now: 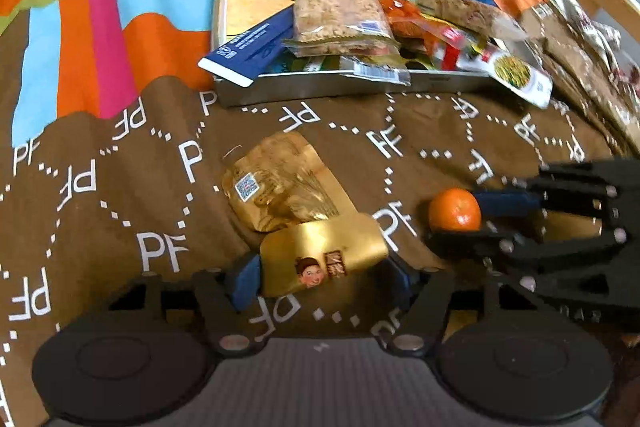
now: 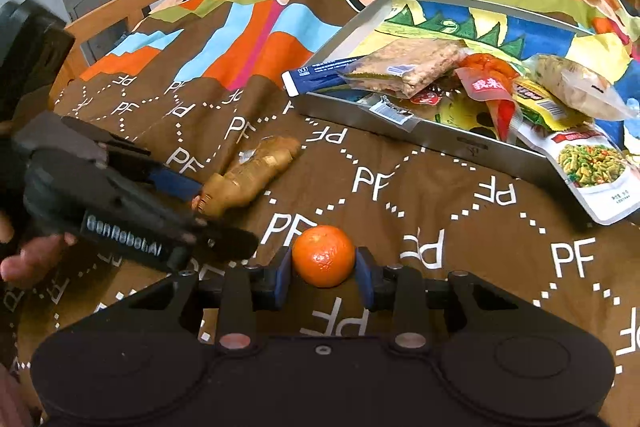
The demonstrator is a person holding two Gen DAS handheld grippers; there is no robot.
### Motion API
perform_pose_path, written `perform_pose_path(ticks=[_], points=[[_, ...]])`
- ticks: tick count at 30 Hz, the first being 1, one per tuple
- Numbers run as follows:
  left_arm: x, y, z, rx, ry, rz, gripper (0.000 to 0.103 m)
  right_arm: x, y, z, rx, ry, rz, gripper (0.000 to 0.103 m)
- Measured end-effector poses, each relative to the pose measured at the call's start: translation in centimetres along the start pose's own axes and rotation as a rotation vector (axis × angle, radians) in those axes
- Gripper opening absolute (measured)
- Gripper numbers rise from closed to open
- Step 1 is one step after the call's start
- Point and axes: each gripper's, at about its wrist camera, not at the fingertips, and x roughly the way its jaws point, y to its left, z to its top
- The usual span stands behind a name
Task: Organize snacks
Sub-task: 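Carry the mandarin and gold packet over the tray with both tools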
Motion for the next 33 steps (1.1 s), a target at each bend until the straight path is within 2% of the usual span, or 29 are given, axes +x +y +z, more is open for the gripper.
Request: perform_pose_path(ticks=[3, 6, 9, 12, 17, 19, 22, 24, 27, 30, 33], points=[[0.1, 1.3, 0.3, -0.081, -0.014, -0.040, 0.082, 0.1, -0.2, 0.0, -0.011, 0.002, -0.021, 0.037], [0.5, 2.7, 0.6, -0.172, -0.021, -0.076, 0.083, 0.5, -0.5, 0.2, 0.012, 0.007, -0.023, 0.037], [1.0, 3.2, 1.3, -0.217, -0.031, -0.064, 0.083, 0.8, -0.4, 0.5, 0.014, 0.001, -0.030, 0.037], [1.8, 2.7, 2.0, -0.213, -0.012, -0.001, 0.083, 1.1, -0.3, 0.6, 0.008, -0.005, -0.036, 0.037], [2.9, 0.7, 2.5, -0.110, -0.003, 0.098, 0.090, 1.7, -0.1, 0.6, -0.007, -0.001, -0.049, 0.037], [3.3, 0.7, 2.9, -0.105, -0.007, 0.106, 0.092, 1.8, 0.0, 0.6, -0.016, -0.002, -0.053, 0.037], [3.5, 1.4, 3.3, -0.164, -0.022, 0.101, 0.092, 1.8, -0.1, 0.6, -0.011, -0.004, -0.051, 0.037], [3.7, 1.8, 3.4, -0.199, -0.026, 0.107, 0.084, 1.7, -0.1, 0.6, -0.010, -0.006, -0.051, 0.037], [3.5, 1.2, 3.2, -0.170, -0.015, 0.149, 0.072, 1.7, 0.0, 0.5, -0.021, -0.010, -0.054, 0.037], [3.2, 0.8, 3.0, -0.183, -0.008, 0.139, 0.061, 1.5, 0.2, 0.4, -0.035, -0.015, -0.059, 0.036], [2.5, 0.4, 2.4, -0.196, 0.004, 0.119, 0.057, 1.2, 0.3, 0.4, -0.039, -0.017, -0.061, 0.036]])
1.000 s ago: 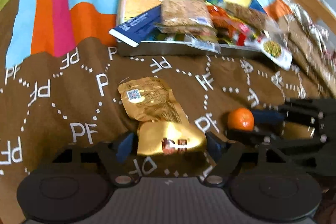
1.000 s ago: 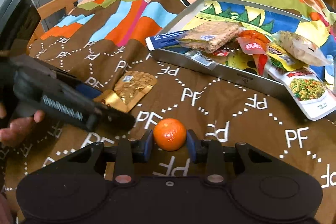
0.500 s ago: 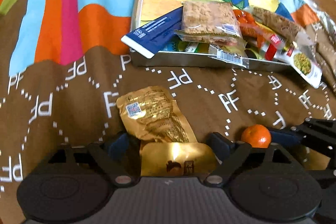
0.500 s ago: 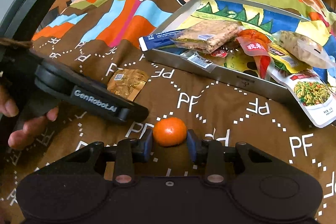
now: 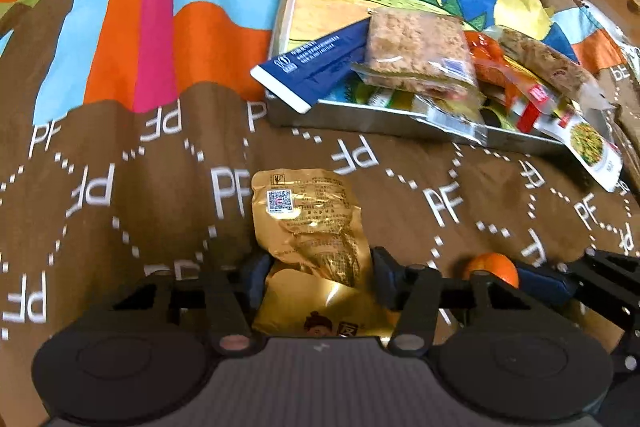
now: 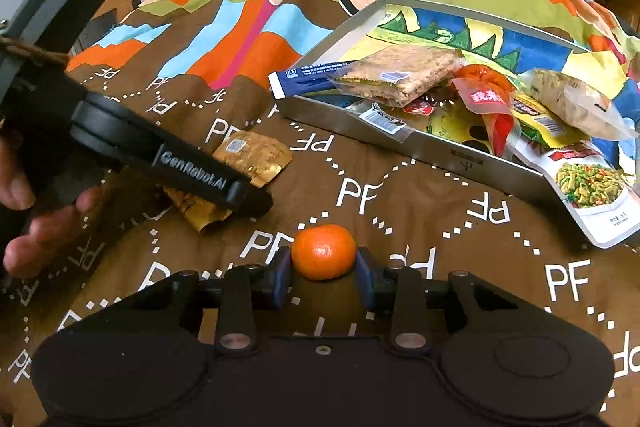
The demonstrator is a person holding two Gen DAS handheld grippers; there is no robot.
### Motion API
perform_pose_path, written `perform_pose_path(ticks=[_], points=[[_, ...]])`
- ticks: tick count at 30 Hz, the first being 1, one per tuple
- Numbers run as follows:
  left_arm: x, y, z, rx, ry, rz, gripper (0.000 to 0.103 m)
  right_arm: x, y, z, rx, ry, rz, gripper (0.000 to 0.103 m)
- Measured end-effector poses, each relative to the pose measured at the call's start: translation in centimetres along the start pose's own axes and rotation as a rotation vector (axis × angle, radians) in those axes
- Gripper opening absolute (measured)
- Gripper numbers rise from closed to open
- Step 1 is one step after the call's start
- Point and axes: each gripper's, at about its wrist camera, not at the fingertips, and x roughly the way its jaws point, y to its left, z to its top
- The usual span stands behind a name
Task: Organize snacks
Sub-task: 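Carry the mandarin and gold packet over the tray with both tools, then lower the mandarin and gold packet into the tray and open both tools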
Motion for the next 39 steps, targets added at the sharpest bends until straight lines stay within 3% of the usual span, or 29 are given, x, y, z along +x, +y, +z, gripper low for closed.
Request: perform_pose_path(ticks=[10, 17, 21, 31, 39], points=[[-3.1, -0.2, -2.0, -0.059, -0.007, -0.053, 0.056, -2.1, 0.5, 0.3, -0.022, -0.054, -0.016, 0.036], [-6.1, -0.1, -1.6, -0.125, -0.177, -0.117, 0.056, -3.9, -0.1, 1.1, -0.010, -0.174, -0.071, 0.036], [-6.8, 0.0, -0.3, -0.139, -0.288, -0.092, 0.056, -3.9, -1.5, 2.0, 0.049, -0.238, -0.110, 0.036], [-4.3, 0.1, 5.7, -0.164, -0.403, -0.054, 0.056, 0.5, -6.7, 4.6, 0.217, -0.228, -0.143, 0.036], [-0.2, -1.5, 8.7, -0.110, -0.434, -0.053, 0.056, 2.7, -7.2, 5.0, 0.216, -0.222, -0.163, 0.036]])
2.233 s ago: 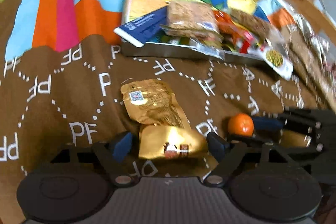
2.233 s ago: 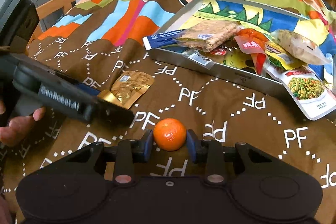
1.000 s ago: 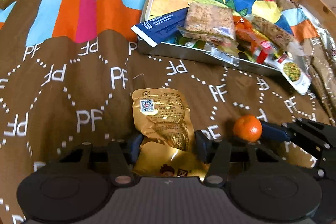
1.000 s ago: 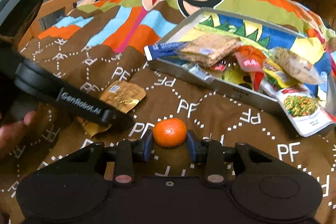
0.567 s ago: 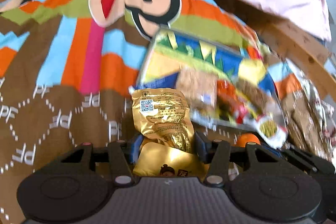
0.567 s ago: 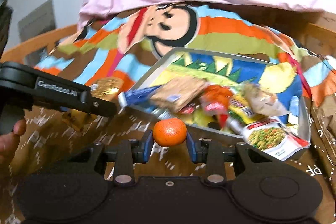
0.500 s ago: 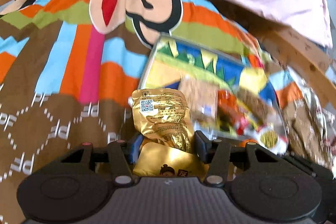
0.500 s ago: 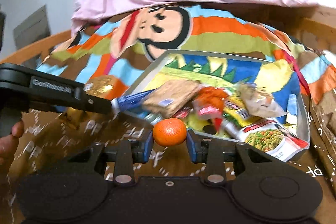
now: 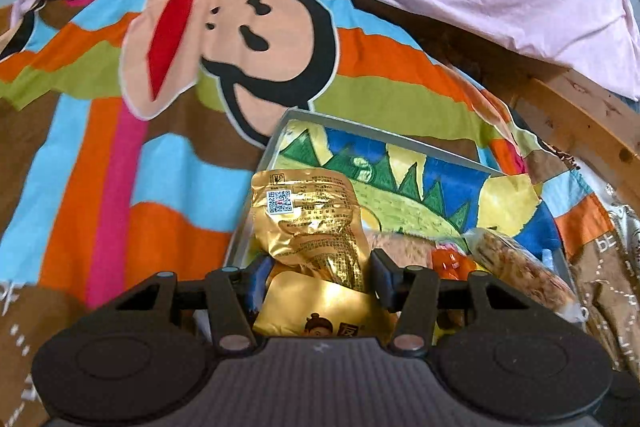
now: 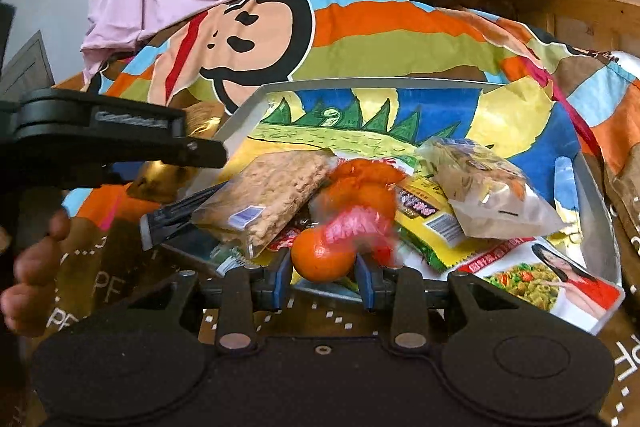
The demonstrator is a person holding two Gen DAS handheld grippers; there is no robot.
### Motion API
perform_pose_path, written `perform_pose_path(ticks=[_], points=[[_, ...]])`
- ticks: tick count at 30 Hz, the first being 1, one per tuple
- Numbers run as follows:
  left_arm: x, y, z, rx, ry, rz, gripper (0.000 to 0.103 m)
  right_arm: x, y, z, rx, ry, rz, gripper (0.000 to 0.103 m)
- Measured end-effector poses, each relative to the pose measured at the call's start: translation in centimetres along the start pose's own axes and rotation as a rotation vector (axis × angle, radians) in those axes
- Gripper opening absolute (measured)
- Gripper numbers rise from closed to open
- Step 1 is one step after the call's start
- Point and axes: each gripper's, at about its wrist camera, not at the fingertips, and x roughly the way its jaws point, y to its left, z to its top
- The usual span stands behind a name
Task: Organize snacks
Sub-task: 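Lower the mandarin and gold packet into the tray and open both tools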
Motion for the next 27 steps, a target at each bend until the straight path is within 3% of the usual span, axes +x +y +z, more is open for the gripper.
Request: perform_pose_path(ticks=[3, 8, 20, 27], points=[[1.3, 0.0, -0.2, 0.007, -0.027, -0.005, 0.056, 0.4, -0.1, 0.1, 0.005, -0.002, -0.003, 0.036], [3.1, 0.7, -0.8, -0.007, 0.008, 0.005, 0.056, 1.1, -0.1, 0.0, 0.008, 0.006, -0.015, 0.036], [3.3, 0.9, -0.4, -0.006, 0.037, -0.033, 0.058, 1.1, 0.2, -0.1, 0.000, 0.003, -0.034, 0.037], [2.9, 0.3, -0.6, 0.010, 0.041, -0.022, 0.073, 0.7, 0.0, -0.1, 0.013, 0.006, -0.031, 0.040]])
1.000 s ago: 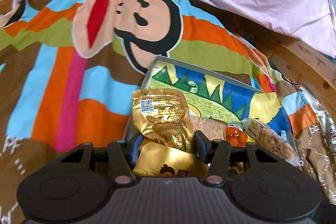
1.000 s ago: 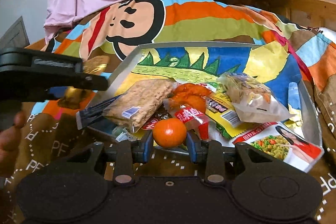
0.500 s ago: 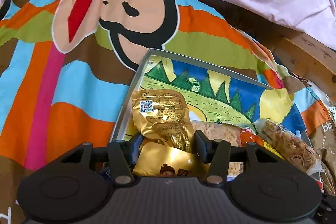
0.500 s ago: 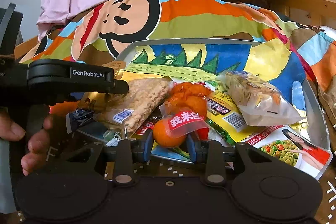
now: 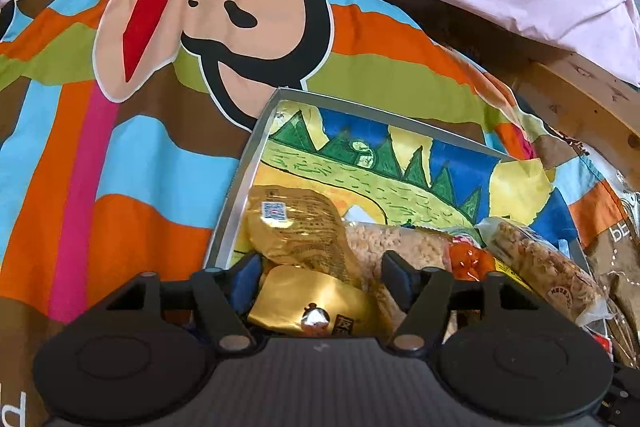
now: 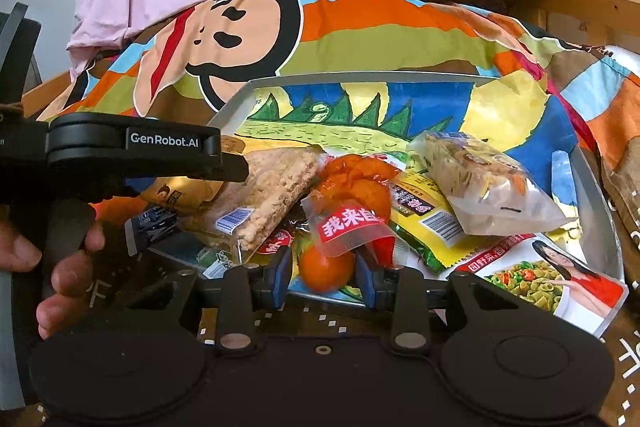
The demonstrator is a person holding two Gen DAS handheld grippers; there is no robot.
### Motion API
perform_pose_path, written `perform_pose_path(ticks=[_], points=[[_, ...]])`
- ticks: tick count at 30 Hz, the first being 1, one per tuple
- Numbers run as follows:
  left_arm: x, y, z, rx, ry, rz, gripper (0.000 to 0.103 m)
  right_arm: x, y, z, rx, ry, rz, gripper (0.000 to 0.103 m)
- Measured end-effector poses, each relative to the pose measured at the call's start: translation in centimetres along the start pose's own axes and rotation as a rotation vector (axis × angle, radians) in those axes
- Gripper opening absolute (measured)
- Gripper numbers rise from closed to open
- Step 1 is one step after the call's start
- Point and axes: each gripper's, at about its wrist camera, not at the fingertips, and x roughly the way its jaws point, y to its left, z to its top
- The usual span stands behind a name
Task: Organize snacks
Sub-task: 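Lower the mandarin and gold packet into the tray and open both tools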
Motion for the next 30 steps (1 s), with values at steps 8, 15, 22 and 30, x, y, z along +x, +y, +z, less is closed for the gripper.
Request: perform_pose_path(ticks=[8, 15, 22, 30], points=[[-1.2, -0.2, 0.0, -0.012, 0.017, 0.003, 0.085, -1.4, 0.1, 0.0, 0.012, -0.007, 0.019, 0.053], [-2.4, -0.7, 0.3, 0.009, 0.008, -0.009, 0.097, -3.0, 0.1, 0.1, 0.030, -0.023, 0.037, 0.060], [-2.6, -1.1, 0.4, 0.039, -0.022, -0.014, 0.100, -3.1, -0.1, 0.2, 0.038, -0.028, 0.040, 0.061], [-2.3, -0.6, 0.5, 0.013, -0.080, -0.010, 0.102, -2.4, 0.0, 0.0, 0.037, -0.022, 0.024, 0.065]])
